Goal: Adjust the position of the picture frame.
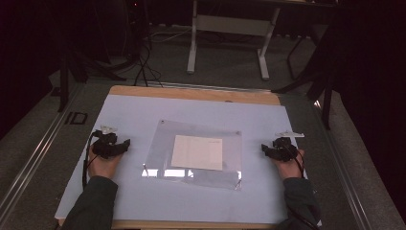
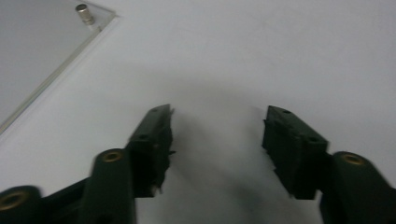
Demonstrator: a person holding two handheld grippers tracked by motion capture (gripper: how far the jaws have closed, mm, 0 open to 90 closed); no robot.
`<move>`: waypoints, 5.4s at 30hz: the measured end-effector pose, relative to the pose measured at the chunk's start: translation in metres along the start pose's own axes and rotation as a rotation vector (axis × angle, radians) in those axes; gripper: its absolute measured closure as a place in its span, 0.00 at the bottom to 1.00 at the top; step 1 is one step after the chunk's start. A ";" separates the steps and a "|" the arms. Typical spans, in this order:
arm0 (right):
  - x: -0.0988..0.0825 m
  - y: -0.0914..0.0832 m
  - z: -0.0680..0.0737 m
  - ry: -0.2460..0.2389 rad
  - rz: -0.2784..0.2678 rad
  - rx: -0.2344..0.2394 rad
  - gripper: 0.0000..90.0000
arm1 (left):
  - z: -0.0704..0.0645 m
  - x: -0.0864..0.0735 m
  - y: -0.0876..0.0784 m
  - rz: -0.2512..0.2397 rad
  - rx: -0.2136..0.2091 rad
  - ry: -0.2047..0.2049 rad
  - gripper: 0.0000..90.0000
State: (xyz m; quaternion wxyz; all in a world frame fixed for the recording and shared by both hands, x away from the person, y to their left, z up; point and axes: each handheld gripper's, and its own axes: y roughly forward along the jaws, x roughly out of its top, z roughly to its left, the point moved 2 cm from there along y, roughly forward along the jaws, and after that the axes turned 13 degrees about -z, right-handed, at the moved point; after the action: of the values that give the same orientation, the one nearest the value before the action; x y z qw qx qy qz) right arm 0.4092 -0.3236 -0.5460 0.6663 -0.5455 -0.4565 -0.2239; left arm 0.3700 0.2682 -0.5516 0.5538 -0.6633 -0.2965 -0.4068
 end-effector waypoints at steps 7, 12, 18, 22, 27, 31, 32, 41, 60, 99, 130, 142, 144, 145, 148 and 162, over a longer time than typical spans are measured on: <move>0.004 -0.004 0.010 -0.059 -0.001 0.050 0.61 | 0.000 0.001 -0.009 -0.014 -0.074 0.022 0.55; 0.004 -0.005 0.018 -0.075 0.014 0.117 0.62 | -0.010 0.004 -0.016 -0.031 -0.131 0.060 0.56; -0.003 -0.012 0.027 -0.092 0.029 0.195 0.61 | -0.019 0.005 -0.024 -0.034 -0.201 0.085 0.55; -0.005 -0.020 0.033 -0.105 0.014 0.236 0.62 | -0.025 0.004 -0.032 -0.035 -0.244 0.115 0.56; -0.006 -0.030 0.039 -0.122 0.003 0.275 0.62 | -0.029 -0.002 -0.041 -0.024 -0.280 0.157 0.56; -0.011 -0.036 0.049 -0.160 0.005 0.313 0.63 | -0.026 -0.007 -0.050 -0.027 -0.312 0.147 0.56; -0.012 -0.037 0.051 -0.170 0.007 0.320 0.63 | -0.026 -0.007 -0.052 -0.031 -0.324 0.137 0.56; -0.022 -0.051 0.076 -0.243 0.010 0.401 0.66 | -0.039 -0.013 -0.062 -0.022 -0.398 0.174 0.56; -0.039 -0.077 0.105 -0.366 -0.001 0.568 0.70 | -0.071 -0.032 -0.068 0.034 -0.541 0.292 0.65; -0.038 -0.072 0.135 -0.441 -0.069 0.576 0.94 | -0.103 -0.024 -0.045 -0.030 -0.523 0.490 0.93; 0.066 0.084 0.091 -0.234 -0.161 0.321 0.93 | -0.175 0.001 -0.065 -0.160 -0.553 0.691 0.91; 0.080 0.115 0.103 -0.158 -0.134 0.324 0.95 | -0.279 -0.022 -0.078 -0.197 -0.692 1.001 1.00; 0.081 0.128 0.119 -0.127 -0.106 0.329 0.95 | -0.307 0.000 -0.072 -0.179 -0.797 1.003 1.00; 0.082 0.131 0.122 -0.107 -0.111 0.303 0.95 | -0.309 0.004 -0.065 -0.137 -0.823 0.970 1.00; 0.086 0.133 0.126 -0.124 -0.091 0.292 0.95 | -0.297 0.007 -0.048 -0.105 -0.832 0.863 1.00; 0.087 0.092 0.125 -0.169 -0.098 0.336 0.57 | -0.226 0.028 0.002 -0.096 -0.796 0.451 0.83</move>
State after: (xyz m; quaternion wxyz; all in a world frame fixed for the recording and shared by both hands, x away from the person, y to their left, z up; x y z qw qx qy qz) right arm 0.4792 -0.1621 -0.5217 0.6953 -0.4207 -0.5680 -0.1303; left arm 0.3375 0.0454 -0.5155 0.2869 -0.7047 -0.0195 -0.6487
